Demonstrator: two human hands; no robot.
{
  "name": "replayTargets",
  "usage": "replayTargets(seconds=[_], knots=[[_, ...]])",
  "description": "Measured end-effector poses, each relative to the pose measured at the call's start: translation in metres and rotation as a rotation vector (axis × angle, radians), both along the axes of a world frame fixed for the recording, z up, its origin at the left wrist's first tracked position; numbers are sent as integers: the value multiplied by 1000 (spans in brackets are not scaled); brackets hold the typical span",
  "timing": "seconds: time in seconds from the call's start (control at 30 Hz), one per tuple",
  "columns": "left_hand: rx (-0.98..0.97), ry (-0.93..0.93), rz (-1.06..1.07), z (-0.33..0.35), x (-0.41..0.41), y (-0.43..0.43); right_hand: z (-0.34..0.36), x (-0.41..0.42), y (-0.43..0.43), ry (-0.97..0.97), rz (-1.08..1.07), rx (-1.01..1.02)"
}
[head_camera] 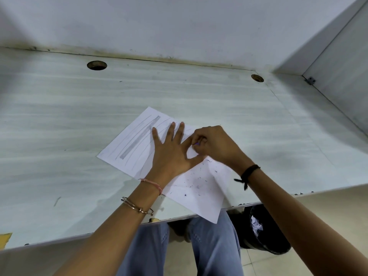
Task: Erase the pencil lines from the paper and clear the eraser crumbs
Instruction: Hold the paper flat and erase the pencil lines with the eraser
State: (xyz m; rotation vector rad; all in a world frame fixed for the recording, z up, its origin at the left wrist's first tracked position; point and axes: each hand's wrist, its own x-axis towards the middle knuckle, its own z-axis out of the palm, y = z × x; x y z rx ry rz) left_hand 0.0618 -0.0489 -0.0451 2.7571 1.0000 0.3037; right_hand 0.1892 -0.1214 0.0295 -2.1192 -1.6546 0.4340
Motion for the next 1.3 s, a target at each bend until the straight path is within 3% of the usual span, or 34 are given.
replayTargets(seconds=[0.13, 0.3, 0.47, 0.6, 0.7, 0.9, 1.0, 1.1, 1.2, 1.3], knots=[[-35, 24, 1, 2, 0, 1, 3, 28, 4, -21, -173, 69], [12, 6, 6, 1, -1, 0, -4, -1, -1, 11, -37, 45], [-40, 10, 1, 5, -2, 0, 1, 50, 0, -36, -294, 46], [-25, 28, -3, 3, -1, 1, 5, 24, 2, 40, -217, 133], [-24, 24, -5, 3, -1, 1, -4, 10, -5, 70, -129, 88], [-36, 19, 1, 3, -2, 0, 3, 53, -5, -52, -328, 71], [-16, 49, -4, 4, -1, 1, 8, 20, 1, -11, -196, 195], [-9, 32, -3, 4, -1, 0, -8, -1, -1, 13, -38, 80], [-44, 33, 2, 3, -1, 1, -12, 26, -1, 19, -179, 123], [-49, 39, -3, 5, -3, 0, -7, 51, 3, -137, -280, 33]])
